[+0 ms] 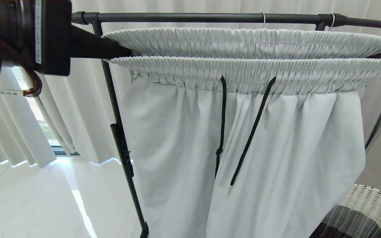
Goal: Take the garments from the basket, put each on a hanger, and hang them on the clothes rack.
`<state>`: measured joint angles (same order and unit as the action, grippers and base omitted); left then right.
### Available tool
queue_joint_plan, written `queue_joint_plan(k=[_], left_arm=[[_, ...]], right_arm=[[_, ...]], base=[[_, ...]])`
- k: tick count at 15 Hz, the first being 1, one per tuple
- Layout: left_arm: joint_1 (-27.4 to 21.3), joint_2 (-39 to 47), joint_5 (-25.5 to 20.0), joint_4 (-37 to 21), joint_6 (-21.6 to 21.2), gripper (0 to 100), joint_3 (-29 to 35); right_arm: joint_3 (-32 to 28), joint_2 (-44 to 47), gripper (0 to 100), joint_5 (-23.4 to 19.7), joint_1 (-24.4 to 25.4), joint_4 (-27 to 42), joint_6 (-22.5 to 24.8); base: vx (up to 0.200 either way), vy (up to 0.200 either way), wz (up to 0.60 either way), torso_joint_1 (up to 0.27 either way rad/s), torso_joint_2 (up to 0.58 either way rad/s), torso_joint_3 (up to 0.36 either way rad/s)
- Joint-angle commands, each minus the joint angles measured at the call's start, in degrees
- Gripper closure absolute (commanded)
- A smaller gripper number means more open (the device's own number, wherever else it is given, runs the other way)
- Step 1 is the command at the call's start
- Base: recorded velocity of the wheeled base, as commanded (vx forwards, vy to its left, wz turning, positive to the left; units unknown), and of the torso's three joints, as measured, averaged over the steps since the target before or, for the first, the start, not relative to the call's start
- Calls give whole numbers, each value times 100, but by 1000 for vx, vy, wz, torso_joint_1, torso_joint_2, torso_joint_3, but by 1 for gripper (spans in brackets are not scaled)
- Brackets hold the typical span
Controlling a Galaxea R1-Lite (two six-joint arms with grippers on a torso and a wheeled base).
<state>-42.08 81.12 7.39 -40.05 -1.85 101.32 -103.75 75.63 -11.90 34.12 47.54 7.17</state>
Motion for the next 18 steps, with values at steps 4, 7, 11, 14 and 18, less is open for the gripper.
queue_joint_plan(k=[4, 7, 11, 14, 18], left_arm=[[-195, -8, 0, 23, 18, 100, -15], [-213, -8, 0, 23, 36, 100, -15], [-213, -17, 8, 23, 45, 100, -15], [-213, -17, 8, 23, 45, 100, -24], [-204, -17, 35, 23, 45, 100, -33]], right_arm=[[13, 110, 100, -23, 33, -500, 4], [101, 101, 100, -23, 121, -509, -5], [171, 75, 100, -23, 121, -518, -5], [189, 66, 0, -14, 121, -509, -14], [778, -215, 0, 3, 112, -703, -14]], base=[[0, 0, 0, 0, 0, 0], [0, 0, 0, 0, 0, 0], [0, 0, 0, 0, 0, 0], [0, 0, 0, 0, 0, 0], [0, 0, 0, 0, 0, 0]])
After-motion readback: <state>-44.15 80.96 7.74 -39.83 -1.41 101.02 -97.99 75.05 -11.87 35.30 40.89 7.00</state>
